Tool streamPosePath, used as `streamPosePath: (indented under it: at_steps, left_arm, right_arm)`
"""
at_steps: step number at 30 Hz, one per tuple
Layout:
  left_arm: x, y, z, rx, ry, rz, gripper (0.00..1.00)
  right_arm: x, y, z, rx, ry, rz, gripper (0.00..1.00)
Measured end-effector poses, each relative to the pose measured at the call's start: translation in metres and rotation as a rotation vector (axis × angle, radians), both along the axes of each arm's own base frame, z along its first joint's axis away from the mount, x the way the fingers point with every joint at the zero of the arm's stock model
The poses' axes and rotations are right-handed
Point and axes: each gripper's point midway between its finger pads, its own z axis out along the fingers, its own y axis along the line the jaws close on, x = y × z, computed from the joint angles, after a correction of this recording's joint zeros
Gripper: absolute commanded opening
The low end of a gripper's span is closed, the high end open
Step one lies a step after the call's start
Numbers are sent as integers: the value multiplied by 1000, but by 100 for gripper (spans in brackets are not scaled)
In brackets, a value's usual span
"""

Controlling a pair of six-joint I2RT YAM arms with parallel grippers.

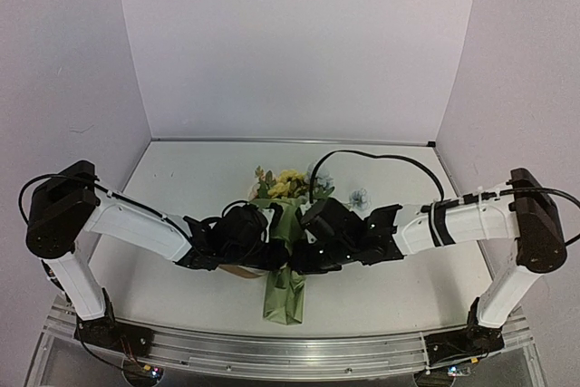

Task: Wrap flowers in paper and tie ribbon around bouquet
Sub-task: Cross the half-tied ribbon over the folded bouquet.

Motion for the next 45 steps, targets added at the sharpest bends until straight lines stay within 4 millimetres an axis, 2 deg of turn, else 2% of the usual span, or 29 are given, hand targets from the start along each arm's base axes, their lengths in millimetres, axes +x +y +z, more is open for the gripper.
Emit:
streamPosePath:
  at_steps: [4,11,16,24,27,30,38,45]
  left_arm:
    - [0,0,0,-5,-3,0,0]
    - [0,-1,1,-13,-8,0,0]
    - [0,1,-1,-13,-8,-1,0]
    - [-1,3,-4,-17,-15,0,0]
    - [0,3,-4,-19,-20,5,0]
    - [1,3,-3,-22,-23,6,0]
    - [3,5,-3,-28,-25,13,1]
    - [4,7,-2,-36,-29,17,2]
  right_arm:
    - [1,-3,14,12,-19,-3,36]
    - [18,-15,31,3,-52,-55,36]
    - [32,-25,28,-32,-37,-92,36]
    - [35,-6,16,-51,3,-54,36]
    - [34,-5,12,-56,16,-48,41]
    - [31,-4,10,-61,23,-41,42]
    - [25,-3,9,-71,25,-29,36]
    - [25,-3,8,-82,22,-32,26]
